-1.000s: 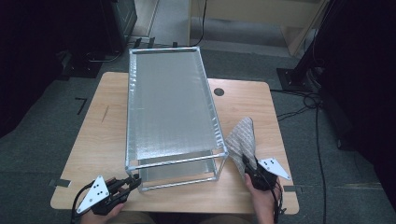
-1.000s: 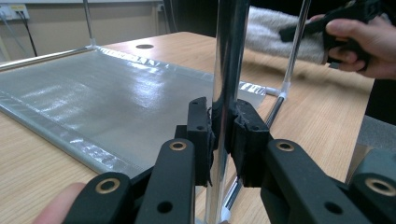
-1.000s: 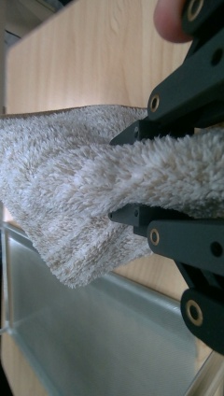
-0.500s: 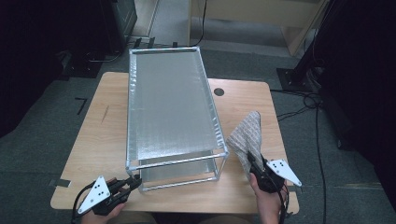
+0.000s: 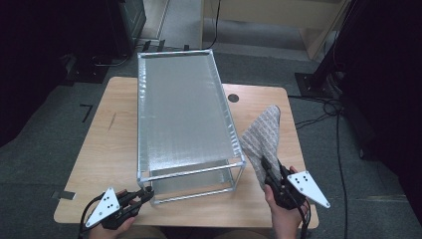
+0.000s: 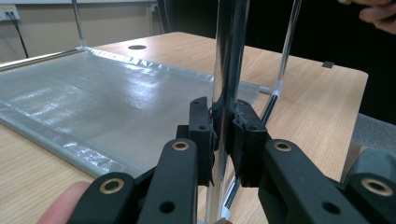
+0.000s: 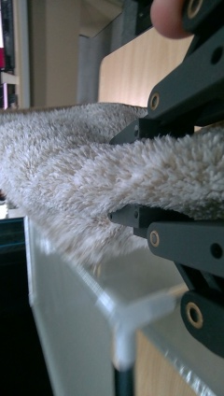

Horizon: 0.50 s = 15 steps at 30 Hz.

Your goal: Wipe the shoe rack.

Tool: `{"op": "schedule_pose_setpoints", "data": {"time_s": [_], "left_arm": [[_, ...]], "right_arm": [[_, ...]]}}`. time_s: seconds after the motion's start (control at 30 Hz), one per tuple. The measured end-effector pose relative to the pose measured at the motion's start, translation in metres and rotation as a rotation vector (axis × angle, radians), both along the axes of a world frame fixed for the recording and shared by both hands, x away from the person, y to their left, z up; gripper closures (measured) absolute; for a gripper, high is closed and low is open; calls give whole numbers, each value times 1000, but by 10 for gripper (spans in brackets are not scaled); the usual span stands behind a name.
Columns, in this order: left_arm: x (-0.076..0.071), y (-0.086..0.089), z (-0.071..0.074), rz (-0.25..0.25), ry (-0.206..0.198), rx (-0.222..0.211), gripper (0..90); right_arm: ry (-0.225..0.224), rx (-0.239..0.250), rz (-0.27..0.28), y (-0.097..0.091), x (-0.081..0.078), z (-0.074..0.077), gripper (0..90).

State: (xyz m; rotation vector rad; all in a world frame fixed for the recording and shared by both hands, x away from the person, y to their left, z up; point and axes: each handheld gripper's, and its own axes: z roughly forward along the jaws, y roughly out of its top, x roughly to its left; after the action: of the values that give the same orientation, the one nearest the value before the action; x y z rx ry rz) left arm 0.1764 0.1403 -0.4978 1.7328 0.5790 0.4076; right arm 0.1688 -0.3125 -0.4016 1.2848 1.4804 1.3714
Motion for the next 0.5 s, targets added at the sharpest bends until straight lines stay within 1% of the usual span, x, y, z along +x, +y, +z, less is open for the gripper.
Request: {"op": "schedule_pose_setpoints", "data": {"time_s": [0.17, 0.27, 0.3, 0.33, 0.37, 0.4, 0.5], "left_arm": [[-1, -2, -1, 1, 8, -12, 804], [-1, -4, -1, 4, 6, -9, 805], [-1, -4, -1, 4, 6, -9, 806], [-2, -5, -1, 8, 0, -7, 806], [-3, -7, -1, 9, -2, -6, 806], [-4, -9, 0, 7, -2, -3, 807], [-5, -15, -1, 3, 3, -6, 807]], "right_arm": [[-53, 16, 13, 9, -6, 15, 695], [-92, 36, 30, 15, -8, 22, 695], [-92, 36, 30, 15, -8, 22, 695], [-100, 43, 37, 18, -9, 25, 695], [-123, 42, 56, 25, -11, 31, 694], [-124, 45, 68, 28, -11, 32, 693], [-126, 33, 107, 40, -11, 33, 692]]}}
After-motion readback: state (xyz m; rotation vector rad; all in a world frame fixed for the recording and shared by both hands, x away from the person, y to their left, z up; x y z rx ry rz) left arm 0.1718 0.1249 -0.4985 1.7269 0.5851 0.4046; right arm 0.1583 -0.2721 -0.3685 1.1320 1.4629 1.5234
